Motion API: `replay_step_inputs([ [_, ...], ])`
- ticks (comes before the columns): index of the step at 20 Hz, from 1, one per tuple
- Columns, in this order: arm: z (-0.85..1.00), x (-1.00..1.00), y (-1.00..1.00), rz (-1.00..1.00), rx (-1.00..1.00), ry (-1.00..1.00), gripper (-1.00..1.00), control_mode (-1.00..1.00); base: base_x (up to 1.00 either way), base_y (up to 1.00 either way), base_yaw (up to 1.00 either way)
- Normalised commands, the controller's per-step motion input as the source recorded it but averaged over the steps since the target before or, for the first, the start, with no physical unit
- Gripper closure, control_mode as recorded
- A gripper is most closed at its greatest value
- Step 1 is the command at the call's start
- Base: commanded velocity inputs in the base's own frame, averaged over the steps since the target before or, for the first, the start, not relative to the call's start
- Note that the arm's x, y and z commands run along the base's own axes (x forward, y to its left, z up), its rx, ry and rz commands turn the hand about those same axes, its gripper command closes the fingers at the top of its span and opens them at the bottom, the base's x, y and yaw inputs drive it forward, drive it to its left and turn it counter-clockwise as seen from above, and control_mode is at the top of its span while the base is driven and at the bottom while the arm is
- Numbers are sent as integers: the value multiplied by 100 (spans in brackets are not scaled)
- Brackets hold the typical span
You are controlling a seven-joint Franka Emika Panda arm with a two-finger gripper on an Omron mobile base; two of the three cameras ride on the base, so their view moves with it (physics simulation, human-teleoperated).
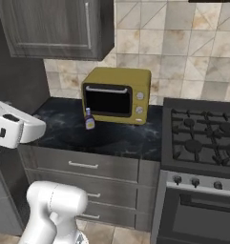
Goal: Place the condiment bottle and mayonnaise from the counter to the top shelf of the fridge. If the existing items in the fridge are on the top shelf, move them to other shelves.
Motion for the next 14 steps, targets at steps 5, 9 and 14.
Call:
replay_step_inputs([
  [5,0,0,0,0,0,0,-100,100,76,21,0],
  [9,0,0,0,0,0,0,-100,100,54,35,0],
  [14,-20,9,13,0,0,21,-100,-100,7,16,0],
])
